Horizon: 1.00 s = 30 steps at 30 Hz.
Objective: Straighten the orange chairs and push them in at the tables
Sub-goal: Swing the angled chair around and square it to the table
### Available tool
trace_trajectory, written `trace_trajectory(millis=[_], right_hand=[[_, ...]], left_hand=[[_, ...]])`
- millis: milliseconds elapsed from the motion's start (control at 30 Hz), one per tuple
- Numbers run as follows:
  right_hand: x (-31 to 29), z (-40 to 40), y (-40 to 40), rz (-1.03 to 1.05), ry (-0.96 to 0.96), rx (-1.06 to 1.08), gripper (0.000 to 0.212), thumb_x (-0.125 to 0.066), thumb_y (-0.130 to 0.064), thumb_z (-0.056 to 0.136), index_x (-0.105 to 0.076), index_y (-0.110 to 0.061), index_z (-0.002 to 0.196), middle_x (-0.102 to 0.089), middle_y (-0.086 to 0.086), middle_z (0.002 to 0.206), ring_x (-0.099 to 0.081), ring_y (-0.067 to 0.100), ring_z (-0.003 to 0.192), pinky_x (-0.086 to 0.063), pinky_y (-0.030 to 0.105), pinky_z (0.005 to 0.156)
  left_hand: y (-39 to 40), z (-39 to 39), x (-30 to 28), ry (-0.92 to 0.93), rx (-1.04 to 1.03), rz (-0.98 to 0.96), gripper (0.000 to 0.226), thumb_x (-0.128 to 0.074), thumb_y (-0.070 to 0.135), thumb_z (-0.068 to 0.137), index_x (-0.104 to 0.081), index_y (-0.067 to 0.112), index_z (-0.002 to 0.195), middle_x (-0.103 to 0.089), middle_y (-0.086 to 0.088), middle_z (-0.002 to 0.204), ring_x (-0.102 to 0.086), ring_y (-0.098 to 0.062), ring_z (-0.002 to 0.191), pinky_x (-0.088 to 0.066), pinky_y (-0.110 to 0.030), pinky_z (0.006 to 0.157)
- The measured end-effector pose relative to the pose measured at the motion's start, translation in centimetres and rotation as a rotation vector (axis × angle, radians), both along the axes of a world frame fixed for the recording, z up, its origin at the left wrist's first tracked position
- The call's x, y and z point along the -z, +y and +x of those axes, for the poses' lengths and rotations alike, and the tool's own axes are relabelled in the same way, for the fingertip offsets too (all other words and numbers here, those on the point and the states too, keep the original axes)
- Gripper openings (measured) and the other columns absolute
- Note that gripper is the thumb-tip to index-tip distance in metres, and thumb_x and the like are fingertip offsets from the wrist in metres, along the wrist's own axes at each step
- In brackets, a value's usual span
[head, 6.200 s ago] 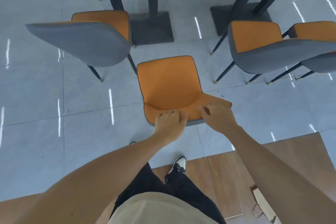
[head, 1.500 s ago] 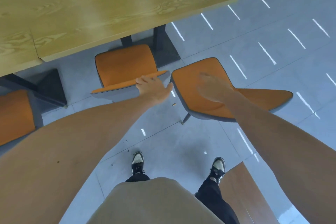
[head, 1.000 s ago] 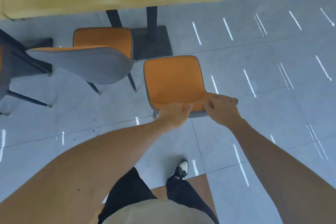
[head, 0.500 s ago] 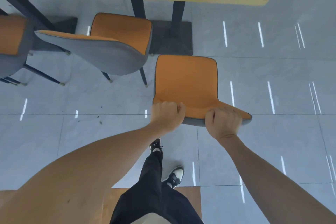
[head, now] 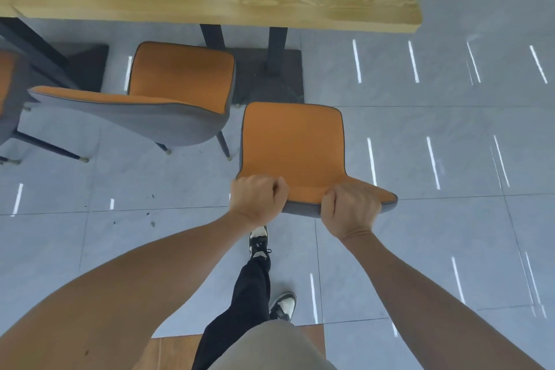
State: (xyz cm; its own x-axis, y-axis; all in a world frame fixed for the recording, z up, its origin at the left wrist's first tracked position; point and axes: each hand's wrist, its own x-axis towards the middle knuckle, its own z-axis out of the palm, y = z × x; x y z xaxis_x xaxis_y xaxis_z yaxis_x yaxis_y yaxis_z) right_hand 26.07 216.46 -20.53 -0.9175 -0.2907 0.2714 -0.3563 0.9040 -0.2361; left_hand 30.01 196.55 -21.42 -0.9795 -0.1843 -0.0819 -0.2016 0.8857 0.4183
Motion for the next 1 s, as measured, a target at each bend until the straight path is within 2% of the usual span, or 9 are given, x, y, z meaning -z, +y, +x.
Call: trace_trajectory(millis=[133, 233, 367, 500, 600, 833, 900, 1000], right_hand=[[1.3, 2.6, 0.3, -0.013, -0.012, -0.006, 0.033, -0.043, -0.014, 0.077, -0.039, -0.016, 0.044, -0.033, -0.002, 0.043, -0.028, 0.02, 0.041, -0.012, 0.025, 0.051], [2.8, 4.8, 0.4, 0.002, -0.054, -0.009, 0.031, -0.044, -0.015, 0.077, -0.044, -0.016, 0.045, -0.036, -0.002, 0.044, -0.029, 0.019, 0.044, -0.014, 0.025, 0.051], [4.2, 5.9, 0.5, 0.025, -0.072, -0.044, 0.029, -0.045, -0.015, 0.077, -0.051, -0.016, 0.048, -0.041, -0.002, 0.046, -0.032, 0.019, 0.045, -0.017, 0.026, 0.05], [3.8, 2.9, 0.3, 0.012, -0.015, -0.055, 0.03, -0.045, -0.013, 0.076, -0.046, -0.016, 0.046, -0.037, -0.002, 0.044, -0.028, 0.019, 0.043, -0.015, 0.025, 0.051], [3.6, -0.4, -0.5, 0.039, -0.013, -0.058, 0.031, -0.044, -0.013, 0.076, -0.047, -0.015, 0.046, -0.038, 0.0, 0.043, -0.03, 0.021, 0.042, -0.016, 0.026, 0.049], [3.9, -8.2, -3.0, 0.048, 0.005, -0.064, 0.032, -0.044, -0.015, 0.077, -0.049, -0.013, 0.046, -0.042, 0.001, 0.043, -0.035, 0.023, 0.042, -0.019, 0.025, 0.047], [4.2, -10.0, -4.5, 0.033, 0.009, -0.051, 0.033, -0.043, -0.016, 0.078, -0.05, -0.014, 0.046, -0.042, 0.0, 0.044, -0.034, 0.022, 0.043, -0.018, 0.025, 0.048], [4.4, -12.5, -6.5, 0.026, 0.014, -0.032, 0.034, -0.043, -0.017, 0.078, -0.049, -0.015, 0.044, -0.039, -0.001, 0.043, -0.032, 0.021, 0.043, -0.016, 0.025, 0.05]], left_hand=[[-0.2, 2.2, 1.0, 0.001, 0.048, 0.006, 0.048, -0.03, 0.035, 0.09, -0.02, 0.017, 0.047, -0.019, 0.005, 0.041, -0.023, -0.017, 0.04, -0.017, -0.021, 0.047], [-0.3, 4.2, 1.9, 0.028, 0.077, -0.015, 0.046, -0.034, 0.032, 0.089, -0.023, 0.017, 0.046, -0.015, 0.006, 0.041, -0.022, -0.018, 0.038, -0.016, -0.019, 0.047], [-0.7, 5.7, 3.3, 0.068, 0.057, 0.006, 0.047, -0.04, 0.029, 0.087, -0.04, 0.012, 0.043, -0.039, 0.002, 0.039, -0.035, -0.024, 0.035, -0.027, -0.023, 0.04], [-0.7, 3.1, 3.2, 0.086, 0.051, 0.013, 0.045, -0.037, 0.029, 0.087, -0.03, 0.017, 0.044, -0.03, 0.006, 0.04, -0.024, -0.017, 0.037, -0.019, -0.018, 0.044], [-1.3, 0.1, 3.3, 0.047, 0.044, 0.007, 0.046, -0.033, 0.032, 0.088, -0.022, 0.019, 0.046, -0.022, 0.008, 0.042, -0.024, -0.016, 0.038, -0.015, -0.019, 0.045], [-3.5, -7.3, 4.2, 0.02, 0.021, -0.012, 0.049, -0.029, 0.036, 0.089, -0.03, 0.014, 0.046, -0.038, 0.002, 0.043, -0.041, -0.02, 0.041, -0.017, -0.021, 0.046], [-5.1, -9.3, 4.6, -0.001, -0.001, -0.03, 0.05, -0.027, 0.039, 0.089, -0.034, 0.013, 0.048, -0.039, 0.002, 0.043, -0.037, -0.017, 0.04, -0.021, -0.023, 0.046], [-7.3, -12.3, 4.5, -0.014, -0.003, -0.03, 0.047, -0.026, 0.039, 0.088, -0.03, 0.014, 0.047, -0.029, 0.003, 0.041, -0.027, -0.014, 0.038, -0.022, -0.024, 0.046]])
